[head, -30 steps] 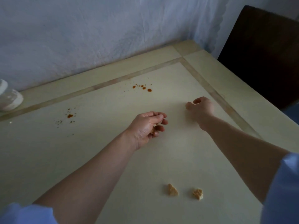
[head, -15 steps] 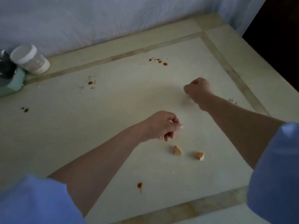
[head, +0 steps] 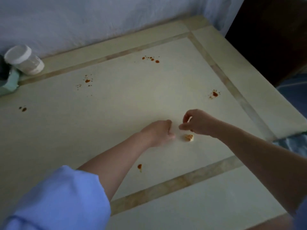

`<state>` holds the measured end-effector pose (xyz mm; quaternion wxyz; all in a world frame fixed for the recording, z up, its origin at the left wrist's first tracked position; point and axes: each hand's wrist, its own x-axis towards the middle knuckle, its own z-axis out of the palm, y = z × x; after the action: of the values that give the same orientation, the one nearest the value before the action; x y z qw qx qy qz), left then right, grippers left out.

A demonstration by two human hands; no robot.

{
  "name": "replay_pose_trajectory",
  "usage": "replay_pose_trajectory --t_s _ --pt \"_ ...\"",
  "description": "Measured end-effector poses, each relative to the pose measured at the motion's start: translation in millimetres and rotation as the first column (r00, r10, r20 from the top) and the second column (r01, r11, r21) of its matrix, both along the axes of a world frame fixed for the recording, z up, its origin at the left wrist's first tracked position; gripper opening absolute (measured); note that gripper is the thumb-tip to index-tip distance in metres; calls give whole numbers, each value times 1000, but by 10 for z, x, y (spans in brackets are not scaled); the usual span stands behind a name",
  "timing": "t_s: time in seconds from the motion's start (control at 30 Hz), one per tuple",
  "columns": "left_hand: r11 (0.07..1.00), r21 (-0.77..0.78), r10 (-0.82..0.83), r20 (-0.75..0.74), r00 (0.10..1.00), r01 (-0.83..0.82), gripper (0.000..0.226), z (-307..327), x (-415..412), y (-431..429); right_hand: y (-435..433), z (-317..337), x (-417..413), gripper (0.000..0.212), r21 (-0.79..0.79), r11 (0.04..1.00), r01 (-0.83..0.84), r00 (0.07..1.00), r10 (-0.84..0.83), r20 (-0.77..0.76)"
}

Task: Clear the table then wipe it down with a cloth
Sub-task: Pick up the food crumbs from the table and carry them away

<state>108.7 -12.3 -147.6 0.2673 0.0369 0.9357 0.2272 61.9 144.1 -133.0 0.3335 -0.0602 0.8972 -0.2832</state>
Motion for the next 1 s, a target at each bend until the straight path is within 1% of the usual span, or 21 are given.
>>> replay_pose_trajectory --t_s 0.03,0.07,0.13,0.2,0.27,0.33,0.4,0.43,0.47,0.5,0.53,0.57,0.6,0.63,0.7,0.73,0.77,0.83,0.87,0.93,1.0 --pt "998 35 46 0 999 -46 20 -6 19 -29 20 -39 84 25 92 993 -69 997 72 -32" --pt "994 69 85 -6 996 -84 19 -13 53 -67 27 -81 155 29 152 983 -104 992 113 -55" --pt "977 153 155 -7 988 -152 14 -46 131 -148 15 -133 230 30 197 975 -103 989 122 -89" --pt "940 251 240 -4 971 -231 20 -59 242 -247 -33 -134 290 29 241 965 -106 984 137 -116" --pt "866 375 336 55 940 -331 24 -32 376 -369 -86 -120 359 25 277 957 -93 985 129 -117" --pt "765 484 409 146 901 -425 23 28 508 -501 -121 -104 423 20 287 956 -62 989 98 -115" --pt "667 553 448 238 862 -499 19 94 649 -652 -177 -80 486 16 301 953 -22 988 65 -137" --pt "633 569 454 277 847 -525 16 123 726 -744 -240 -61 521 16 283 959 1 986 46 -158" --pt "604 577 459 312 832 -550 13 156 803 -842 -336 -35 560 18 232 972 21 986 19 -167" --pt "573 582 471 342 813 -577 13 182 888 -959 -466 -6 615 17 123 991 53 988 -34 -149" --pt "531 589 491 371 788 -609 12 214 973 -1082 -627 33 681 16 -23 994 109 990 -111 -85" --pt "482 600 516 395 760 -639 10 250 1069 -1221 -813 82 759 15 -175 967 187 982 -187 17" --pt "431 611 542 412 732 -664 10 288 1159 -1352 -987 133 825 16 -303 914 271 962 -242 129" --pt "388 619 572 419 705 -683 10 330 1258 -1493 -1165 187 897 19 -402 849 344 934 -264 242" --pt "338 616 630 413 657 -712 11 399 1440 -1745 -1468 270 1042 26 -523 730 440 878 -227 422" --pt "340 601 656 399 640 -723 10 420 1528 -1858 -1593 299 1120 29 -556 693 459 860 -190 474" --pt "361 576 681 375 629 -734 10 432 1617 -1966 -1716 317 1202 30 -580 672 461 851 -150 504" --pt "432 500 715 316 623 -750 11 413 1751 -2094 -1881 308 1337 24 -599 669 439 851 -97 516" --pt "451 469 732 292 615 -759 12 391 1813 -2133 -1953 281 1398 20 -597 686 415 861 -84 502" --pt "439 445 765 270 585 -780 14 341 1910 -2160 -2052 198 1471 12 -564 755 335 902 -85 423" --pt "411 449 784 269 559 -793 15 302 2033 -2189 -2180 90 1520 10 -467 861 201 959 -76 273"
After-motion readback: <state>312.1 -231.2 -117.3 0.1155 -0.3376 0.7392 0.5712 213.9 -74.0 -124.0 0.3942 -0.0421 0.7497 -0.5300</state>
